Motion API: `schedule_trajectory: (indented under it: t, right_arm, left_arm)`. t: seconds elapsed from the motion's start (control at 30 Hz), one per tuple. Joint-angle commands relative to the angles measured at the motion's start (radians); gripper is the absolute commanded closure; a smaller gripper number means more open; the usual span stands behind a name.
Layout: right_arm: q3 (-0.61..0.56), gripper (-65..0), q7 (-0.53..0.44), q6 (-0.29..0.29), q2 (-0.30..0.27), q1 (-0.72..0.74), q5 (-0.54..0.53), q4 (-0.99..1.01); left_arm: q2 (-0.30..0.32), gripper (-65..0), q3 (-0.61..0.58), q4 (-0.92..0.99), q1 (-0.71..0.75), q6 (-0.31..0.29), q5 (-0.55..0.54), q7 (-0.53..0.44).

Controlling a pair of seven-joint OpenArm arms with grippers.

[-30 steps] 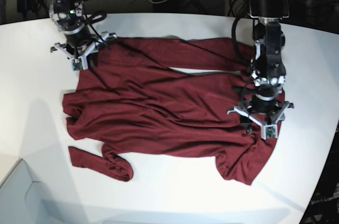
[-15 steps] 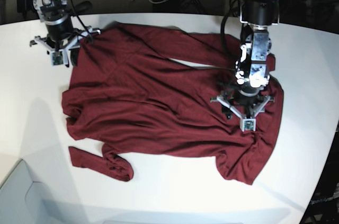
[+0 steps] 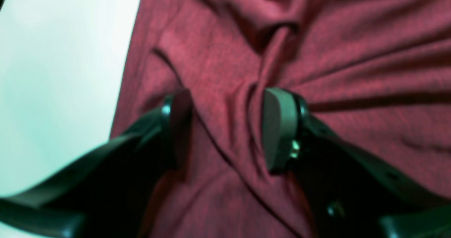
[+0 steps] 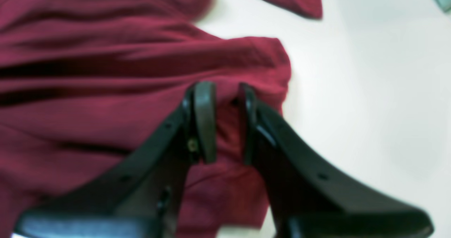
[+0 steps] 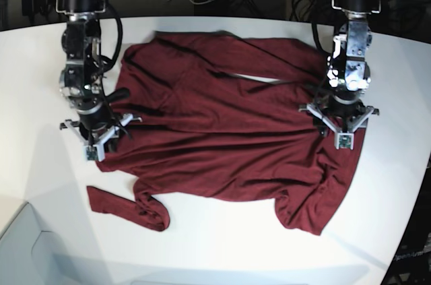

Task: Layout the t-shirt on the table in an organized manner, then fold the t-shirt properly
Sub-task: 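Regrasp the shirt body with both grippers at its two sides, then pull the shirt with both grippers, stretching it between them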

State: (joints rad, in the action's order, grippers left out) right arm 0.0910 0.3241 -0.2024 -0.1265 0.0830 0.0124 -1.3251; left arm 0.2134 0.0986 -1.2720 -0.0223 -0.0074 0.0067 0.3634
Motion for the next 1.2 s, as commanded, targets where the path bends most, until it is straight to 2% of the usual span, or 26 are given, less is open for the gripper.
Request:
schedule_trajectory:
  t: [0.0, 0.1, 0.3, 0.37, 0.57, 0.7, 0.8, 0.9, 1.17]
  right_arm:
    - [0.002, -10.0, -0.026, 0.002, -0.008, 0.021, -0.007, 0.011]
    - [0.002, -10.0, -0.027, 0.002, -0.008, 0.002, -0.007, 0.052]
    - [-0.038, -10.0, -0.033, 0.002, -0.008, -0.170, -0.007, -0.035]
    - [-0.038, -10.0, -0.033, 0.002, -0.008, -0.249, -0.007, -0.120]
    - [-0.037, -10.0, -0.033, 0.002, -0.008, -0.440, -0.007, -0.357]
    - [-0.030, -10.0, -0.033, 0.002, -0.012, -0.495, -0.007, -0.465]
    - [-0.010, -10.0, -0.033, 0.002, -0.012, -0.496, -0.007, -0.515]
    - [0.002, -10.1, -0.026, 0.002, -0.012, -0.438, -0.007, -0.531]
    - [-0.013, -10.4, -0.026, 0.002, 0.004, -0.180, -0.007, -0.327]
  left_arm:
    - [0.005, -31.2, 0.002, -0.047, -0.014, 0.002, 0.000, -0.023]
    - [-0.006, -31.2, 0.045, -0.148, 0.012, 0.002, 0.000, -0.023]
    - [-0.055, -31.2, 0.097, -0.251, -0.031, 0.002, 0.000, -0.027]
    - [-0.068, -31.2, 0.095, -0.196, -0.087, 0.002, 0.000, -0.025]
    - [-0.111, -31.2, 0.051, 0.130, -0.244, 0.002, 0.000, -0.034]
    - [-0.119, -31.2, 0.028, 0.306, -0.316, 0.002, 0.000, -0.036]
    - [-0.116, -31.2, 0.028, 0.360, -0.325, 0.002, 0.006, -0.060]
    - [-0.099, -31.2, 0.033, 0.361, -0.281, 0.002, 0.008, -0.082]
    - [0.022, -31.2, 0.036, 0.252, -0.138, 0.002, 0.000, -0.085]
